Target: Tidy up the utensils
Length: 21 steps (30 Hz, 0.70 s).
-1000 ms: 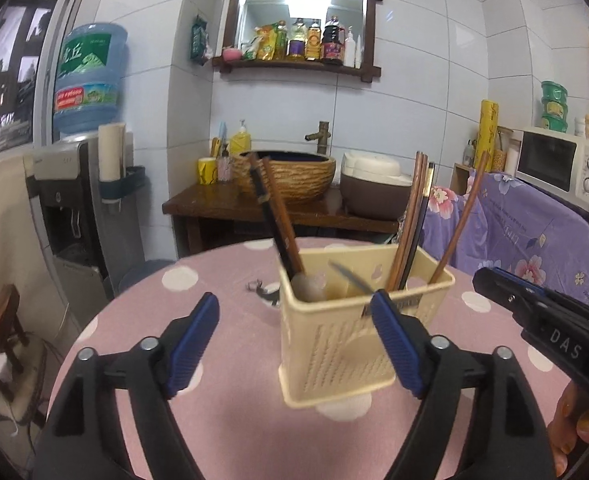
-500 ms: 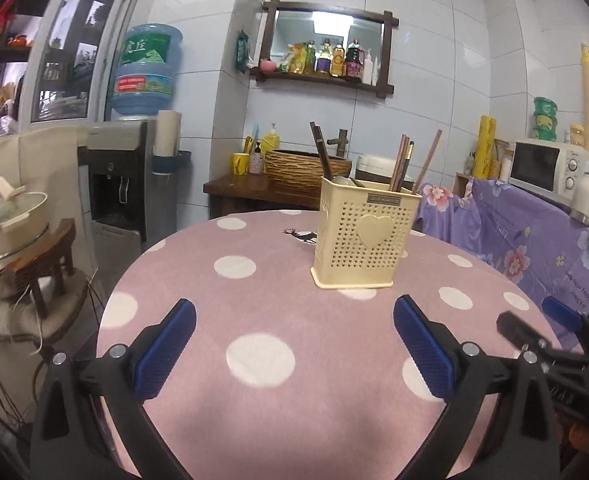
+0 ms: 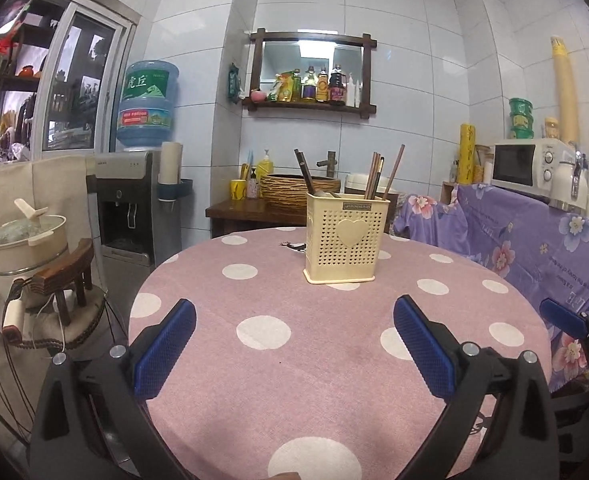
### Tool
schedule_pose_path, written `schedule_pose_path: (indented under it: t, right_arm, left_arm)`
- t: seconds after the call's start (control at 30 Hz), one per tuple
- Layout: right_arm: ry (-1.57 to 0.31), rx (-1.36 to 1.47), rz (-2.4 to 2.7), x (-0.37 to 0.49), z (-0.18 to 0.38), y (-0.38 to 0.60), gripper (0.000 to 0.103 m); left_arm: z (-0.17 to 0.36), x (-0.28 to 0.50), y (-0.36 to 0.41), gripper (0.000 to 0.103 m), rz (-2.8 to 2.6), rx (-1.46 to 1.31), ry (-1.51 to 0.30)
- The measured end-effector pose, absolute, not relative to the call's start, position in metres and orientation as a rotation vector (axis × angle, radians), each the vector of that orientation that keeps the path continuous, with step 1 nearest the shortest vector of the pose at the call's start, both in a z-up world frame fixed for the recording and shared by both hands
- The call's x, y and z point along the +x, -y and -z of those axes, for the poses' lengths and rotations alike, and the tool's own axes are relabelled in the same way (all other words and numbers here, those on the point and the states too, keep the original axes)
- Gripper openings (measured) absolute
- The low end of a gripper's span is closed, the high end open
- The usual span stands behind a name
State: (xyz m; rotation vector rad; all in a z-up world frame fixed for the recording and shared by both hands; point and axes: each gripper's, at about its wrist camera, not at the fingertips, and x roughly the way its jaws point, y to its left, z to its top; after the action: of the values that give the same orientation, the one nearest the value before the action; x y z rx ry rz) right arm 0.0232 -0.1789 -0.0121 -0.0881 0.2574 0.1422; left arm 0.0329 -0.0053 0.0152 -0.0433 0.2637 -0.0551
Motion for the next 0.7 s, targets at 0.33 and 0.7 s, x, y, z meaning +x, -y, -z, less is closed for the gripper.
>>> schedule_pose_path:
  t: [0.33, 0.7]
  right_arm:
    - [-0.263, -0.076, -0.156, 0.0241, 0.0093, 0.178, 0.097]
    - [-0.257, -0.078, -0.152, 0.025, 0.0098, 0.1763, 0.097]
  left_arm:
    - [-0.0129, 0.0272, 0.0052, 0.098, 0.055, -0.045, -0.256]
    - [-0.0127, 0.0259, 0.0034, 0.098, 0.045, -0.052, -0.25]
